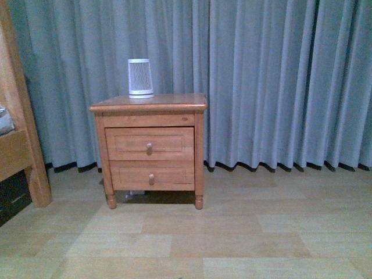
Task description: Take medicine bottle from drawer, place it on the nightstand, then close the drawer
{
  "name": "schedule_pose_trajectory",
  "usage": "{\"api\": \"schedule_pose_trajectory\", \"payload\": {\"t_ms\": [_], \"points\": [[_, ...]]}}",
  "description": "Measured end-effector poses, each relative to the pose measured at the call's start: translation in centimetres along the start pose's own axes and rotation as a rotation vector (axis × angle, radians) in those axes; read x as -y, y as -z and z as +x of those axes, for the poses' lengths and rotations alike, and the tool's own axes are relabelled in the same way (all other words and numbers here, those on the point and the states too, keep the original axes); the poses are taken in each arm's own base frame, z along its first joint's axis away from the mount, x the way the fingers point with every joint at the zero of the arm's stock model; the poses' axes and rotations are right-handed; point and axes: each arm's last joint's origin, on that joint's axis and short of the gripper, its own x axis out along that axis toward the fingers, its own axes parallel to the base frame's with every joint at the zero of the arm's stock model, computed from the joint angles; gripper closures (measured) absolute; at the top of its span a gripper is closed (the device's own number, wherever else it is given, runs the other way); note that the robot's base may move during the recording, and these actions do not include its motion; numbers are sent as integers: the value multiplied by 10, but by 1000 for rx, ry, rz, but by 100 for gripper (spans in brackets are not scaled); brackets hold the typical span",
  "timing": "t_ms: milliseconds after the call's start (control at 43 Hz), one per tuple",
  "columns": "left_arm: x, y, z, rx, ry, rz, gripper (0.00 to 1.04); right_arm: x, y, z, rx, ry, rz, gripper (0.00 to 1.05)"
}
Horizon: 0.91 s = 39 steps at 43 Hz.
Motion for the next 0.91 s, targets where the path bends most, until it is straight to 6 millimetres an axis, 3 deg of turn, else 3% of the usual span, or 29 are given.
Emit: {"api": "schedule_pose_trajectory", "payload": {"t_ms": [907], "points": [[0, 0, 0, 0, 0, 0, 7, 0, 0, 0, 0, 0, 0, 7]]}}
